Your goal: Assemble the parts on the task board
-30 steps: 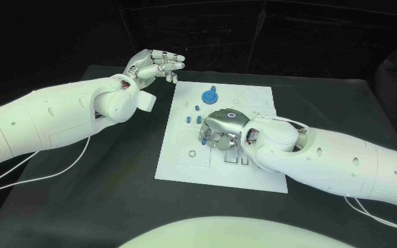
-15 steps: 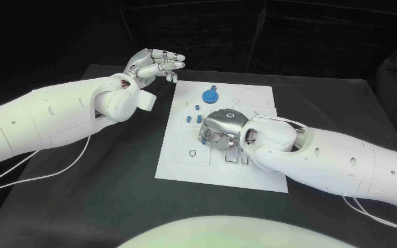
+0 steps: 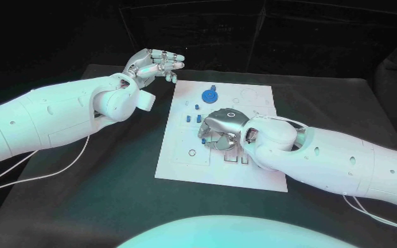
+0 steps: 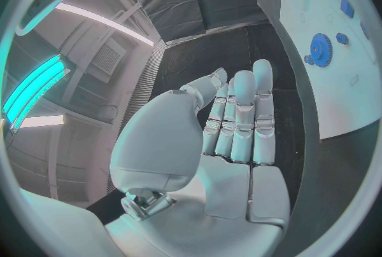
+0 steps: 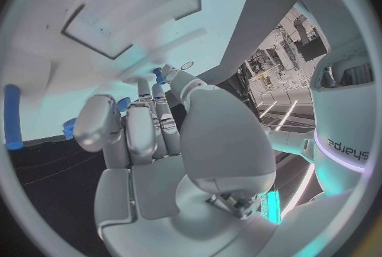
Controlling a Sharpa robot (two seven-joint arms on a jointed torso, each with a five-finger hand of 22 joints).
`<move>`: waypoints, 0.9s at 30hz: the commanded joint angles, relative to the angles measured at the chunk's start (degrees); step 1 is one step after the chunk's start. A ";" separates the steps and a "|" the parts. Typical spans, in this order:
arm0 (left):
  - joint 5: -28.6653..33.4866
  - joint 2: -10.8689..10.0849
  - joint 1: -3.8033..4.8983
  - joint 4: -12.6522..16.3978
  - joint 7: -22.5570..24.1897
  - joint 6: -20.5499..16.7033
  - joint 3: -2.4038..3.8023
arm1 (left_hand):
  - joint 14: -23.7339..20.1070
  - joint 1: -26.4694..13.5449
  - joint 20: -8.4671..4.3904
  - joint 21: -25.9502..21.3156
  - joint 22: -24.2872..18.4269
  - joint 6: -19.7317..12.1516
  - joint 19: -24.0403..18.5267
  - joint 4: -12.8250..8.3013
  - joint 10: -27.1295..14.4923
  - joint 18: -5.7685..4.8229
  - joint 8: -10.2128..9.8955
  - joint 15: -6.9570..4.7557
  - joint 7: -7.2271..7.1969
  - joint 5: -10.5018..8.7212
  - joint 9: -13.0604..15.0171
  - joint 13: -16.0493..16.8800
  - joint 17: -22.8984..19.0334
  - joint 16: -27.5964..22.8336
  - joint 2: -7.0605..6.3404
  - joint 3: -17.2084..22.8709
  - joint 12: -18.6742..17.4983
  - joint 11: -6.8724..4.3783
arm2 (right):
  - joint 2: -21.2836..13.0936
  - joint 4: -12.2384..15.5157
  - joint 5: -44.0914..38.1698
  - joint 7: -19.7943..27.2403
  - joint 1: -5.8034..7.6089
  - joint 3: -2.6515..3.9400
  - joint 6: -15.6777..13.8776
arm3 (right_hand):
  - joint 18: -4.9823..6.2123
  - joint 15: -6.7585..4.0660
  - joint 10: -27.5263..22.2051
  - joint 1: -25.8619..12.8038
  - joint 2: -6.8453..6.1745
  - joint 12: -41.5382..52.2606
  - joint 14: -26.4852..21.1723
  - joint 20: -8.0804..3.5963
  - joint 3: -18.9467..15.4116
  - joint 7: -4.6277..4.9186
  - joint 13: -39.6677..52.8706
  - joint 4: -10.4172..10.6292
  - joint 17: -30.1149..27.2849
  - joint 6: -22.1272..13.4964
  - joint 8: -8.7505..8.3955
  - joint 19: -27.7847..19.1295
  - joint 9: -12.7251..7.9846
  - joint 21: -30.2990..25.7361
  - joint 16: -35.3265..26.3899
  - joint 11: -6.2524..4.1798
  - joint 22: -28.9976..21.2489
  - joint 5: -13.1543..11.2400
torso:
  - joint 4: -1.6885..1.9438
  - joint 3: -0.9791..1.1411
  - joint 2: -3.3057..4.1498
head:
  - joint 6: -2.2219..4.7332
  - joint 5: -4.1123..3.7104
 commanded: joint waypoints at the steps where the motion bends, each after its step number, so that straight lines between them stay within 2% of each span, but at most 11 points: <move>1: 0.25 -0.07 0.11 0.04 -0.91 1.23 0.05 | -0.14 -0.05 -0.31 -0.29 -0.09 0.09 -0.07 0.03 -0.16 0.36 0.21 -0.06 0.11 0.24 0.03 0.09 -0.06 -0.39 0.66 -0.46 0.25 0.21 | -0.44 0.57 0.71 1.78 0.08 0.02 -5.29 | 0.75 0.43 -0.31 -0.37 0.01 0.36 1.63 0.22 -0.38 0.15 -0.03 0.11 -0.04 -0.45 -0.09 -0.35 0.09 -0.37 -0.33 0.01 0.00 0.19 | -0.05 0.03 -0.02 | 0.14 -0.10; 4: 0.25 -0.10 0.11 -0.02 -1.12 1.38 0.05 | -0.14 -0.05 -0.31 -0.29 -0.09 0.09 -0.07 0.03 -0.16 0.36 0.21 -0.06 0.11 0.24 0.03 0.09 -0.06 -0.39 0.66 -0.46 0.25 0.21 | -1.65 1.67 1.59 2.52 0.08 0.02 -7.71 | 0.74 0.46 -0.35 -0.21 0.12 0.53 1.63 0.26 -0.44 0.21 -0.05 0.03 -0.06 -0.39 0.04 -0.29 0.17 -0.35 -0.33 0.04 0.06 0.54 | -0.05 0.04 -0.05 | 0.33 -0.23; 7: 0.25 -0.12 0.11 -0.05 -1.29 1.54 0.05 | -0.14 -0.05 -0.31 -0.29 -0.09 0.09 -0.07 0.03 -0.16 0.36 0.21 -0.06 0.11 0.24 0.03 0.09 -0.06 -0.39 0.66 -0.46 0.25 0.21 | -4.05 3.63 4.15 2.44 0.09 0.05 -8.87 | 0.70 0.45 -0.11 -0.15 0.25 0.93 1.64 0.31 -0.58 0.23 -0.02 0.02 -0.14 -0.04 0.27 -0.13 0.29 -0.21 -0.35 0.01 0.31 0.92 | 0.01 0.01 -0.11 | 0.58 -0.47; 10: 0.25 -0.20 0.11 -0.04 -1.36 1.68 0.05 | -0.14 -0.06 -0.31 -0.30 -0.10 0.08 -0.07 0.03 -0.17 0.36 0.22 -0.06 0.12 0.24 0.03 0.09 -0.08 -0.39 0.66 -0.49 0.27 0.22 | -7.09 5.92 7.22 1.79 0.31 0.19 -8.96 | 0.65 0.44 0.22 -0.26 0.27 1.36 1.70 0.33 -0.83 0.27 0.02 0.09 -0.14 0.37 0.45 0.05 0.38 -0.04 -0.29 -0.01 0.59 1.06 | -0.06 -0.08 -0.18 | 0.90 -0.74; 14: 0.25 -0.26 0.11 -0.02 -1.27 1.75 0.05 | -0.15 -0.07 -0.30 -0.31 -0.11 0.08 -0.07 0.04 -0.19 0.36 0.22 -0.05 0.13 0.23 0.03 0.09 -0.09 -0.39 0.65 -0.51 0.29 0.22 | -10.86 7.69 12.20 0.23 1.90 0.91 -7.42 | 0.62 0.39 -0.01 -0.86 -0.36 1.69 1.77 0.33 -1.79 -0.01 -0.07 0.28 -0.12 -0.49 0.04 0.24 0.21 0.07 -0.18 -0.13 0.75 1.16 | -0.13 -0.05 -0.13 | 1.56 -1.57; 15: 0.25 -0.26 0.11 -0.01 -1.20 1.77 0.05 | -0.15 -0.07 -0.30 -0.31 -0.11 0.08 -0.07 0.04 -0.19 0.36 0.23 -0.05 0.13 0.23 0.03 0.09 -0.09 -0.40 0.65 -0.51 0.29 0.22 | -12.13 7.81 13.38 -0.57 2.92 1.19 -6.25 | 0.64 0.35 -0.68 -1.38 -0.73 1.69 1.73 0.32 -2.74 -0.18 -0.23 0.50 -0.39 -1.63 -0.09 0.25 0.11 0.01 -0.31 -0.18 0.66 1.33 | -0.22 -0.08 -0.20 | 1.77 -1.86; 18: 0.25 -0.24 0.11 0.04 -1.10 1.80 0.04 | -0.16 -0.09 -0.30 -0.33 -0.12 0.09 -0.08 0.04 -0.19 0.36 0.24 -0.04 0.13 0.23 0.04 0.09 -0.11 -0.40 0.64 -0.54 0.31 0.22 | -13.77 7.28 14.79 -1.47 4.55 1.47 -4.55 | 0.61 0.27 -1.75 -1.71 -0.95 1.77 1.76 0.28 -4.60 -0.36 -0.36 0.67 -0.47 -2.80 0.00 0.38 0.17 0.03 -0.26 -0.28 0.74 1.47 | -0.26 -0.12 -0.23 | 2.13 -2.24; 20: 0.25 -0.21 0.11 0.06 -1.07 1.81 0.04 | -0.16 -0.09 -0.30 -0.33 -0.12 0.09 -0.08 0.04 -0.19 0.36 0.24 -0.04 0.13 0.23 0.04 0.09 -0.11 -0.40 0.64 -0.54 0.31 0.22 | -14.39 6.75 15.55 -1.79 5.15 1.56 -3.83 | 0.59 0.27 -2.19 -1.71 -0.99 1.79 1.81 0.27 -5.35 -0.40 -0.38 0.68 -0.36 -2.90 0.07 0.45 0.22 0.05 -0.12 -0.29 0.78 1.58 | -0.28 -0.17 -0.25 | 2.23 -2.23; 24: 0.25 -0.12 0.13 0.12 -1.01 1.87 0.04 | -0.16 -0.09 -0.30 -0.33 -0.12 0.09 -0.08 0.04 -0.19 0.36 0.24 -0.04 0.13 0.23 0.04 0.09 -0.11 -0.40 0.64 -0.54 0.31 0.22 | -15.00 5.70 14.72 -2.53 5.85 1.66 -2.76 | 0.60 0.44 -4.15 -1.25 -0.72 1.49 1.78 0.38 -7.17 -0.31 -0.43 0.58 -0.64 -3.14 0.13 0.44 0.27 -0.08 -0.18 -0.06 0.58 1.77 | -0.06 -0.14 -0.14 | 2.59 -3.10; 27: 0.25 -0.05 0.14 0.08 -1.14 2.16 0.04 | -0.18 -0.09 -0.30 -0.36 -0.14 0.14 -0.09 0.04 -0.21 0.35 0.28 -0.04 0.11 0.23 0.05 0.09 -0.15 -0.42 0.66 -0.57 0.36 0.22 | -15.03 5.25 11.74 -3.47 6.09 1.69 -1.95 | 0.63 0.50 -4.83 -0.64 -0.28 1.65 1.74 0.47 -8.06 -0.40 -0.38 0.43 -0.83 -2.81 0.30 0.39 0.36 -0.22 -0.23 -0.02 0.40 1.84 | -0.07 0.04 -0.06 | 2.62 -3.16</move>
